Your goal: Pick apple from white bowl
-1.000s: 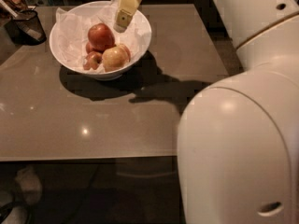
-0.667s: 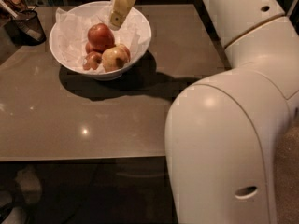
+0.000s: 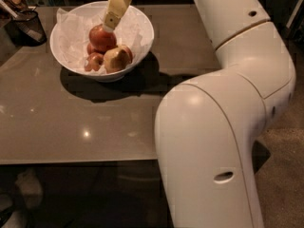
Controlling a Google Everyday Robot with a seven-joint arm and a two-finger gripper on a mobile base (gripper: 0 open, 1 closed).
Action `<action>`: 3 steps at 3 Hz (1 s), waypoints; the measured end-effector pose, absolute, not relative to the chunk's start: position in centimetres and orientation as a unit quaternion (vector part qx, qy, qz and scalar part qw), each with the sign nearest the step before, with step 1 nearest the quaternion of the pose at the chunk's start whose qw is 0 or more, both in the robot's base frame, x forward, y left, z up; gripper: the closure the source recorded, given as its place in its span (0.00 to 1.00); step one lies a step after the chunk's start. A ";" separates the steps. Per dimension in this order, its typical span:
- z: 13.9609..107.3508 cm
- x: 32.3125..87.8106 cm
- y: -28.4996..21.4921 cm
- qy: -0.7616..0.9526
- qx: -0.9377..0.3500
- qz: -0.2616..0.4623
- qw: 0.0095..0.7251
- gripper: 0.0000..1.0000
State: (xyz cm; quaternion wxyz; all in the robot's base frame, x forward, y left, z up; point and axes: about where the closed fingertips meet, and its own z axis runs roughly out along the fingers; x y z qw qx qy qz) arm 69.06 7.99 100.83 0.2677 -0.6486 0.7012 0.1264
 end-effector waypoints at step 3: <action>99.7 69.1 10.5 0.714 -0.624 0.182 0.259 0.16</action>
Offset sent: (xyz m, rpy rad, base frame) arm -0.0102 0.0104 -0.0086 0.0445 0.1563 -0.0086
